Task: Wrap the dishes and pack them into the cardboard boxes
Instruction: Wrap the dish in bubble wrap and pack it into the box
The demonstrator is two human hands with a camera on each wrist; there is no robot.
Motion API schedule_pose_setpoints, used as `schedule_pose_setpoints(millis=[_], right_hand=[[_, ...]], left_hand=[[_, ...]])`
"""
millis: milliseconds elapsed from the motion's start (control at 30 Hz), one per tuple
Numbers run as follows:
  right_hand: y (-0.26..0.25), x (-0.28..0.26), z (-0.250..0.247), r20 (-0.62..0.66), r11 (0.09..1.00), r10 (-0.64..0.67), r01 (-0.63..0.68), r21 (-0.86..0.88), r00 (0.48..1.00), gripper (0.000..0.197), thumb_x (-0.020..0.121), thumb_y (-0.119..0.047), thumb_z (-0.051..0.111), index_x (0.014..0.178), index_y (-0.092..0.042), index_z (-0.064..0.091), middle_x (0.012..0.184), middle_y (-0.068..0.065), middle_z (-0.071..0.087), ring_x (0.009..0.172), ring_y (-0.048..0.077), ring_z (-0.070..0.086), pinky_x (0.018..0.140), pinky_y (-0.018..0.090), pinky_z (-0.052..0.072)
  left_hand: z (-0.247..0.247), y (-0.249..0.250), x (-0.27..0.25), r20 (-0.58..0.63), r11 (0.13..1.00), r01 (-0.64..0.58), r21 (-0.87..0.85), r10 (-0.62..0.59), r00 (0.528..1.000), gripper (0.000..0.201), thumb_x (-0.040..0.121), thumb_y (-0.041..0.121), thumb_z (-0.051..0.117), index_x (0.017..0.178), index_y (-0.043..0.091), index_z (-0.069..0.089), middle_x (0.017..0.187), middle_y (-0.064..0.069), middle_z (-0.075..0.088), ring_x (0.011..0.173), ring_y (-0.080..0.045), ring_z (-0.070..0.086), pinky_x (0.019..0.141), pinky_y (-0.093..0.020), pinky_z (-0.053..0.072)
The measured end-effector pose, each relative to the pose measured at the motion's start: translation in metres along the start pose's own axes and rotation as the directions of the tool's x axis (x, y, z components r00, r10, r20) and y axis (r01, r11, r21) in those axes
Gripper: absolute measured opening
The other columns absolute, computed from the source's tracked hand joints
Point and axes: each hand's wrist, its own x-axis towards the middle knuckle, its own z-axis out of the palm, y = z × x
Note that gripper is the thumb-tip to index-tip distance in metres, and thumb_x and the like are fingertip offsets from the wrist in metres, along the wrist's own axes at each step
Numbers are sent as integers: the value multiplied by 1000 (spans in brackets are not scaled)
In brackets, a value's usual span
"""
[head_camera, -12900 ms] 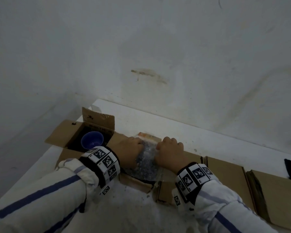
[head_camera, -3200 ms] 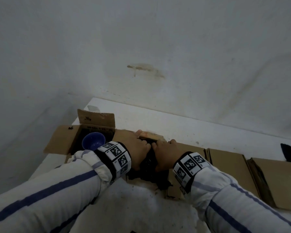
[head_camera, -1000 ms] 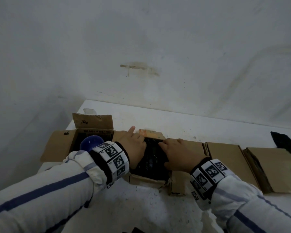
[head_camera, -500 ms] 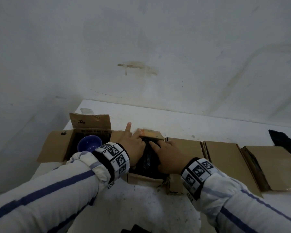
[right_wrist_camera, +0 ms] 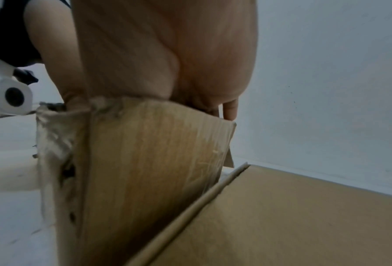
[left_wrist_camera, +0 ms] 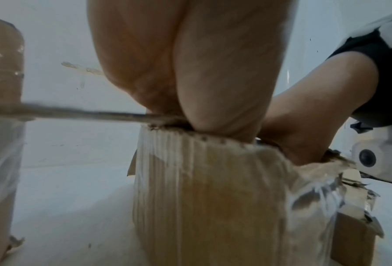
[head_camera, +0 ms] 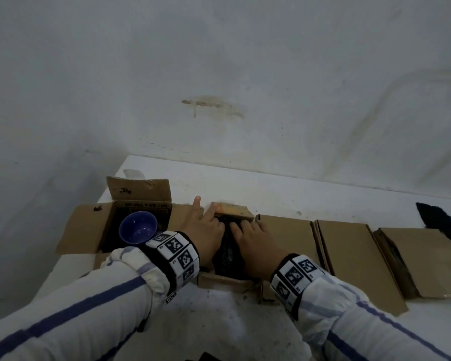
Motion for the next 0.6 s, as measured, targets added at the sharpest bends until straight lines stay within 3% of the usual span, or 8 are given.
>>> schedule_pose_setpoints(millis=[100, 200, 267, 333, 367, 467, 600], right_hand=[[10, -1, -13, 128, 992, -40, 23, 127, 991, 93, 79, -45, 64, 150, -13, 12, 137, 14, 35, 126, 32, 38, 109, 40, 29], [27, 2, -36, 164, 915, -13, -54, 400, 986, 70, 81, -27, 66, 142, -13, 35, 135, 9, 37, 122, 29, 44, 99, 35, 42], [29, 6, -42, 86, 893, 38, -72, 444, 996, 47, 84, -18, 60, 129, -9, 48, 124, 10, 43, 110, 28, 49, 84, 30, 44], [20, 13, -38, 106, 916, 33, -72, 395, 994, 29, 88, -19, 54, 115, -8, 52, 111, 11, 47, 101, 29, 50, 76, 29, 41], [12, 16, -35, 152, 939, 18, -68, 336, 988, 30, 91, -22, 52, 117, -7, 51, 113, 12, 48, 105, 29, 48, 80, 30, 42], [2, 28, -21, 221, 969, 55, -105, 222, 974, 49, 90, -35, 51, 130, -8, 42, 126, 14, 44, 117, 29, 41, 98, 39, 42], [1, 35, -9, 208, 977, 61, -101, 189, 976, 56, 86, -41, 51, 130, -8, 40, 124, 17, 44, 113, 31, 44, 99, 44, 42]], left_hand=[[5, -6, 1, -18, 998, -9, -54, 8, 1000, 78, 69, 51, 71, 129, 9, 44, 147, -13, 37, 146, -34, -1, 112, -63, -10], [0, -11, 1, -15, 985, -15, -173, 12, 1000, 87, 70, 49, 72, 135, 5, 36, 150, -17, 27, 146, -35, 0, 117, -54, -6], [-6, -7, 2, -68, 956, -33, -293, 13, 998, 87, 68, 42, 76, 135, 5, 33, 145, -16, 30, 140, -35, 20, 116, -44, 16], [-11, 1, 3, -51, 896, -51, -442, 32, 998, 84, 66, 36, 80, 131, 9, 34, 132, -11, 38, 121, -29, 40, 99, -35, 37], [-12, 5, 5, -2, 872, -46, -488, 51, 999, 86, 66, 34, 82, 132, 9, 33, 131, -11, 36, 116, -28, 42, 95, -35, 42], [-10, 9, 9, 72, 869, -25, -495, 70, 995, 93, 67, 33, 84, 139, 9, 30, 134, -11, 30, 114, -29, 44, 99, -42, 45], [-6, 8, 10, 71, 847, -9, -531, 56, 996, 91, 66, 29, 85, 137, 9, 32, 131, -12, 33, 110, -29, 47, 98, -41, 46]])
